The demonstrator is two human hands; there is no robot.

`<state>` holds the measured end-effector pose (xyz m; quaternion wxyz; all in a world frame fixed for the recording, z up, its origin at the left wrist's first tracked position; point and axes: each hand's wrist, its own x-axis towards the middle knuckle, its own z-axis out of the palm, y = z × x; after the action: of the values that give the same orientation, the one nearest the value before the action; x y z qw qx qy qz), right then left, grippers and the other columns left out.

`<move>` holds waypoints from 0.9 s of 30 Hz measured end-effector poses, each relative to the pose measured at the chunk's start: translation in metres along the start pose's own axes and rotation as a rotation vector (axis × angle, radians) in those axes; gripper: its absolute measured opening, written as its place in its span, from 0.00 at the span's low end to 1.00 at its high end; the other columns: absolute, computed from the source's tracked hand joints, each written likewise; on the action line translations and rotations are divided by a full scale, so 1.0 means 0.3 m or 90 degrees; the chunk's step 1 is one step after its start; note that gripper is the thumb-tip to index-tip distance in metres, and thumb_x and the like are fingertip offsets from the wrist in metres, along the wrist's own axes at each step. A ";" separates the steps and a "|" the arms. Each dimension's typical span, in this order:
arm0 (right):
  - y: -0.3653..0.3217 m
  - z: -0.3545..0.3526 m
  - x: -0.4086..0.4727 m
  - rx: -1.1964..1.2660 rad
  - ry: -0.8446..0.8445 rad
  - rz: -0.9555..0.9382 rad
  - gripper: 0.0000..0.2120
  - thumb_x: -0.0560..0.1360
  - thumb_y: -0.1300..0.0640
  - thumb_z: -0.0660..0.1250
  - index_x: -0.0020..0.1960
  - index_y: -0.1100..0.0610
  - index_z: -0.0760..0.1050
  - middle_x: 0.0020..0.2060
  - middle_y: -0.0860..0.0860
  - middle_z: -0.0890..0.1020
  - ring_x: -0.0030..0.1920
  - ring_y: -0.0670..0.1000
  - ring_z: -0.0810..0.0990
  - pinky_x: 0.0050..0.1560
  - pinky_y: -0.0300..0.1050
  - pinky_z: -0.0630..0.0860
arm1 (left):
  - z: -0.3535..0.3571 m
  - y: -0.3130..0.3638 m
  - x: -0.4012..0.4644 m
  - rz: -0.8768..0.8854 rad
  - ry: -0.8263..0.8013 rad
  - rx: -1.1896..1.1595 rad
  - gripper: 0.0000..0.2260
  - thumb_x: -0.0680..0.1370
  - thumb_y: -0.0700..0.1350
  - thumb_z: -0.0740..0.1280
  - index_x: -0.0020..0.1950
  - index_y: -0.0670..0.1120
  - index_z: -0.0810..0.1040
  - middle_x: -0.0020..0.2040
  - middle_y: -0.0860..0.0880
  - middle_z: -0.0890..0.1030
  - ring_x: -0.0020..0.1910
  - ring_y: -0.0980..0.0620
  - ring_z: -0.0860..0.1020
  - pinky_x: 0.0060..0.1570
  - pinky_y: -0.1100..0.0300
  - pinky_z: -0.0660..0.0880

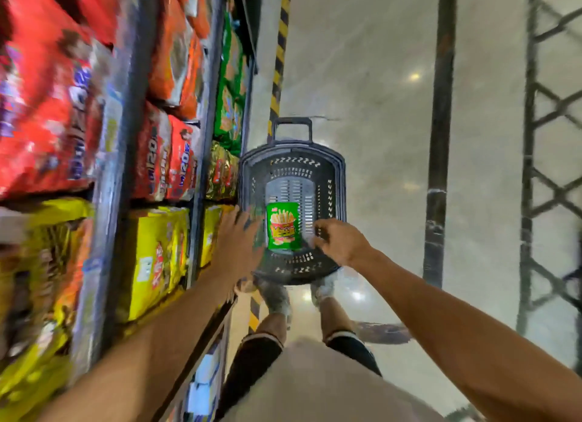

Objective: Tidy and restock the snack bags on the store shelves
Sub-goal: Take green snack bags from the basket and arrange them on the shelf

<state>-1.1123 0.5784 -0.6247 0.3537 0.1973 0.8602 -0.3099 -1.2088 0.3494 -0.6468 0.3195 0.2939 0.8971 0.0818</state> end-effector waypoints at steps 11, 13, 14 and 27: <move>0.063 -0.201 -0.397 -0.059 0.058 -0.070 0.24 0.82 0.51 0.66 0.77 0.56 0.70 0.72 0.58 0.75 0.72 0.59 0.73 0.71 0.51 0.71 | -0.247 0.271 -0.327 0.059 0.042 0.012 0.28 0.75 0.44 0.75 0.74 0.43 0.73 0.73 0.41 0.73 0.73 0.33 0.68 0.70 0.41 0.66; 0.067 -0.229 -0.397 -0.077 0.047 -0.107 0.25 0.82 0.50 0.66 0.77 0.54 0.70 0.71 0.59 0.76 0.70 0.60 0.75 0.68 0.52 0.74 | -0.229 0.277 -0.385 0.025 0.085 -0.003 0.27 0.71 0.44 0.76 0.69 0.41 0.77 0.67 0.38 0.78 0.66 0.30 0.75 0.64 0.37 0.73; 0.066 -0.243 -0.396 -0.094 0.043 -0.131 0.25 0.82 0.49 0.66 0.77 0.53 0.70 0.71 0.58 0.77 0.69 0.60 0.76 0.66 0.52 0.75 | -0.222 0.290 -0.421 0.008 0.119 -0.013 0.25 0.72 0.46 0.73 0.68 0.41 0.77 0.66 0.38 0.79 0.65 0.30 0.76 0.62 0.34 0.75; -0.286 -0.237 -0.696 -0.368 -0.035 -0.543 0.22 0.83 0.49 0.65 0.74 0.57 0.72 0.69 0.57 0.77 0.67 0.59 0.77 0.64 0.53 0.74 | -0.115 0.530 -1.099 -0.316 0.308 -0.045 0.31 0.77 0.61 0.56 0.79 0.52 0.66 0.79 0.45 0.67 0.78 0.36 0.64 0.76 0.35 0.60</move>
<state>-1.0546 0.5385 -0.3988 0.2583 -0.2851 0.9051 -0.1810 -0.9494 0.2890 -0.3936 0.1180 0.0276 0.9876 0.0996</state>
